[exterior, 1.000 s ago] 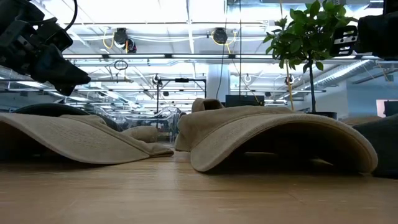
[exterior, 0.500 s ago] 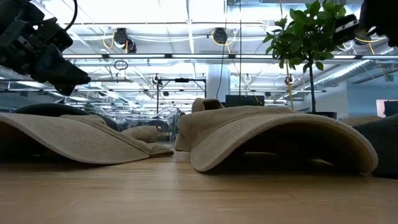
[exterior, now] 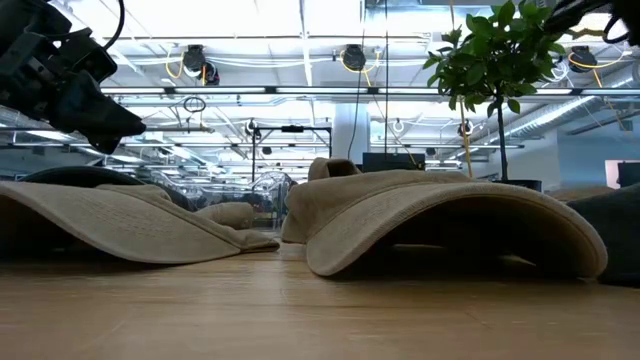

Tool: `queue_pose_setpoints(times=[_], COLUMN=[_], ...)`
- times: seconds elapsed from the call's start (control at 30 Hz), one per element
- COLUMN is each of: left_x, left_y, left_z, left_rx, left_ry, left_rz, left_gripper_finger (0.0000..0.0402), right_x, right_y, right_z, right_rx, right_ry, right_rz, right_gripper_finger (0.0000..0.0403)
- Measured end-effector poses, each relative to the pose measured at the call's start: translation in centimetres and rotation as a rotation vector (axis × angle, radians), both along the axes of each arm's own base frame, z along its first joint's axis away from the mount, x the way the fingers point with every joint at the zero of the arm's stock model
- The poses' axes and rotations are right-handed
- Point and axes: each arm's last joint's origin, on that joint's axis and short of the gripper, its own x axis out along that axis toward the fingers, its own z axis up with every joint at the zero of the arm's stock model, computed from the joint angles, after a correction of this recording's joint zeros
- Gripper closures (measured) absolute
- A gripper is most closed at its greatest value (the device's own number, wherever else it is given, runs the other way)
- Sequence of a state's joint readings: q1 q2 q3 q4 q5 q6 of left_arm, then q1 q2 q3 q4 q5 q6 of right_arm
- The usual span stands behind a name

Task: Pick & Place hat
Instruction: Put the brown cap into the right transparent bin

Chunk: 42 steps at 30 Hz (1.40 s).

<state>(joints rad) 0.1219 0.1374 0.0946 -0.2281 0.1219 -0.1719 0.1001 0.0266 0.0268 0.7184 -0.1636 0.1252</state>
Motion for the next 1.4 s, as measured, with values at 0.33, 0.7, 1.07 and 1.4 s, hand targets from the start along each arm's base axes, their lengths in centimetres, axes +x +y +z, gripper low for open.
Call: queue_pose_setpoints(times=[0.33,0.7,1.07,1.4], left_x=[0.0,0.0,0.0,0.0], left_y=[0.0,0.0,0.0,0.0], left_z=[0.0,0.0,0.0,0.0], left_rx=[0.000,0.000,0.000,0.000], left_ry=[0.000,0.000,0.000,-0.001], left_rz=[0.000,0.000,0.000,0.000], left_gripper_finger=[0.0332,0.0332,0.0332,0.0332], right_x=[4.1,12.7,14.9,13.7], right_y=[-0.4,0.2,1.4,1.3], right_z=[3.8,7.4,9.1,7.5], right_rx=[0.070,0.257,0.368,0.461], right_ry=[0.218,0.793,1.246,1.487], right_rz=[-0.294,-0.366,-0.369,-0.454], right_gripper_finger=[0.0403,0.0403,0.0403,0.0403])
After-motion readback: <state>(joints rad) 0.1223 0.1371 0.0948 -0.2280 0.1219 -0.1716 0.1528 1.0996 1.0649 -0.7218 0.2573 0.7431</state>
